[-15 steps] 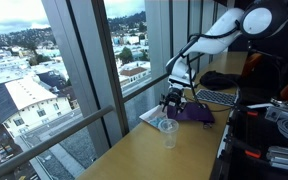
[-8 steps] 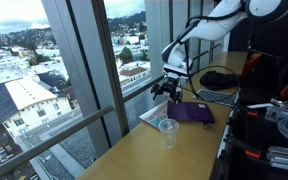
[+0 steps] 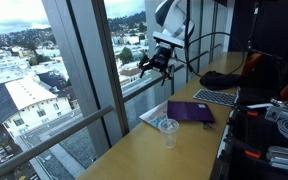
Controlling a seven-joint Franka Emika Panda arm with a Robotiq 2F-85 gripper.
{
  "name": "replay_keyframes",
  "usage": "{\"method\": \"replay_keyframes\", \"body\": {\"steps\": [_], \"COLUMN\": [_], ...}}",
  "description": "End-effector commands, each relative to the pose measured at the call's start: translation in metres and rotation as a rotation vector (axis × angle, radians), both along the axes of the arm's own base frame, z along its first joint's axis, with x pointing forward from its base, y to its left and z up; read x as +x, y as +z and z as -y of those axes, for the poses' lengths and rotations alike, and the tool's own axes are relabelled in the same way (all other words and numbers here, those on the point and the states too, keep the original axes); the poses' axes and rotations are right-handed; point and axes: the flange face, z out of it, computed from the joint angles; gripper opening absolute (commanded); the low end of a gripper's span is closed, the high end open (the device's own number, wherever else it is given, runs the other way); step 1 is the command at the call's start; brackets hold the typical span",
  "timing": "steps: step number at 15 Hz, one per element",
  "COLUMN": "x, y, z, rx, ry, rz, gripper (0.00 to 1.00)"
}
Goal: Pick up the straw and put it in the cup
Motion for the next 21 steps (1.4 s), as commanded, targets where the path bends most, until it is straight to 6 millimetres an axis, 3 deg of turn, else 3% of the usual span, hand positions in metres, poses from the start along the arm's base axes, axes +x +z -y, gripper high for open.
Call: {"method": "replay_keyframes", "body": {"steps": [1, 5, 10, 13, 18, 20, 21], "x": [-0.046, -0.079, -0.122, -0.141, -0.159, -0.160, -0.153], "y": [0.045, 0.038, -0.014, -0.036, -0.042, -0.041, -0.053], "z": [-0.017, -0.009, 0.028, 0.034, 0.025, 0.021, 0.022], "rx": [-0.176, -0.387, -0.652, -0.762, -0.870, -0.884, -0.867], "ry": [-0.065, -0.106, -0.156, -0.183, -0.213, -0.241, -0.213], "rz": [0.029, 0.059, 0.148, 0.198, 0.189, 0.142, 0.159], "gripper": [1.00, 1.00, 1.00, 1.00, 1.00, 1.00, 1.00]}}
